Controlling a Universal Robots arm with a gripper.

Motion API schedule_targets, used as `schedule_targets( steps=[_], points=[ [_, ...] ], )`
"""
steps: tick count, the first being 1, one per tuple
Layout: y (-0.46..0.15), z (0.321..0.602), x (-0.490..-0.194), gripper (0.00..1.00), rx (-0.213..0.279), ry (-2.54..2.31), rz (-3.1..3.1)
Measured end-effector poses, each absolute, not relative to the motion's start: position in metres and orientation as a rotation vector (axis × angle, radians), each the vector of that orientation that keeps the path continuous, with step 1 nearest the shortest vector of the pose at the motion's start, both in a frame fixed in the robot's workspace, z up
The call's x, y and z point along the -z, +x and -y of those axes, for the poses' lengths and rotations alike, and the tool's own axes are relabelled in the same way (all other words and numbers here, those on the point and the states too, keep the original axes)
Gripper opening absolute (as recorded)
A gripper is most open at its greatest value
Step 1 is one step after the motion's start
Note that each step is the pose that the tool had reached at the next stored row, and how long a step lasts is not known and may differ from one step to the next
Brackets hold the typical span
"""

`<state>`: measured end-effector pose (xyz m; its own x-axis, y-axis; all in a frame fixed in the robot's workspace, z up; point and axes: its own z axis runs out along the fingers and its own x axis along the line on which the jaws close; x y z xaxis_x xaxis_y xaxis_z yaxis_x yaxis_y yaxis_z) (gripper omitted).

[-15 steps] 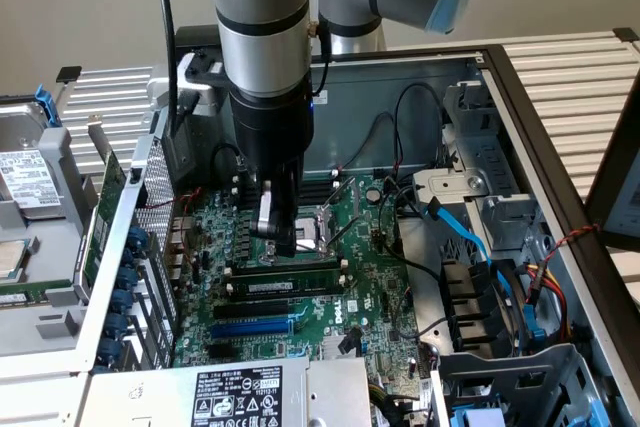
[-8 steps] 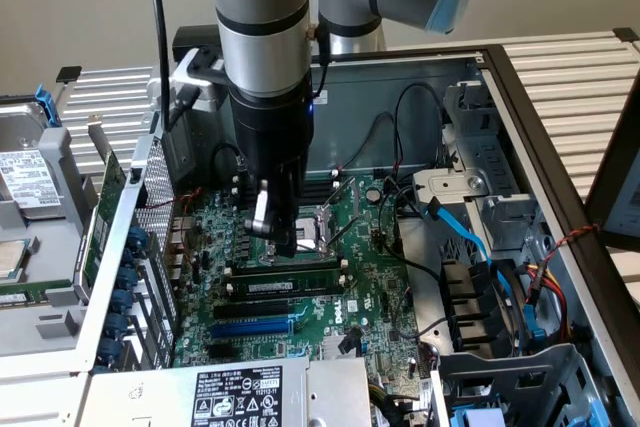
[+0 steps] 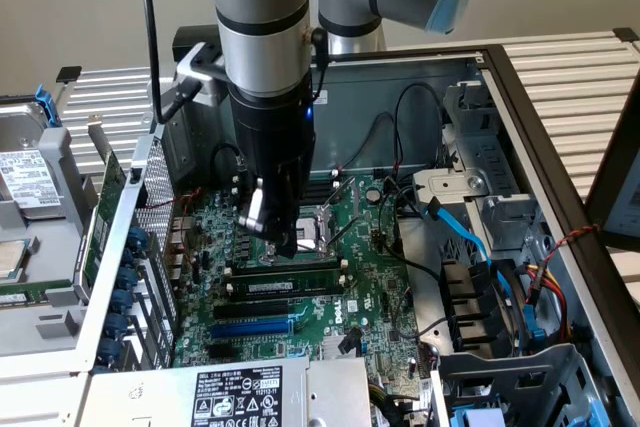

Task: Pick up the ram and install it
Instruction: 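Press down the ram until it locks into place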

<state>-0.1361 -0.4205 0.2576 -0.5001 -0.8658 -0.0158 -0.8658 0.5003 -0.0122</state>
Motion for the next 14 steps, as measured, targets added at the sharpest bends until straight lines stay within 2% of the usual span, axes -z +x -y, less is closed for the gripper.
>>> schedule_targets(
  steps=[14],
  points=[
    [-0.1361,0.4205,-0.2576,0.11,0.007,-1.257,-2.858]
  ],
)
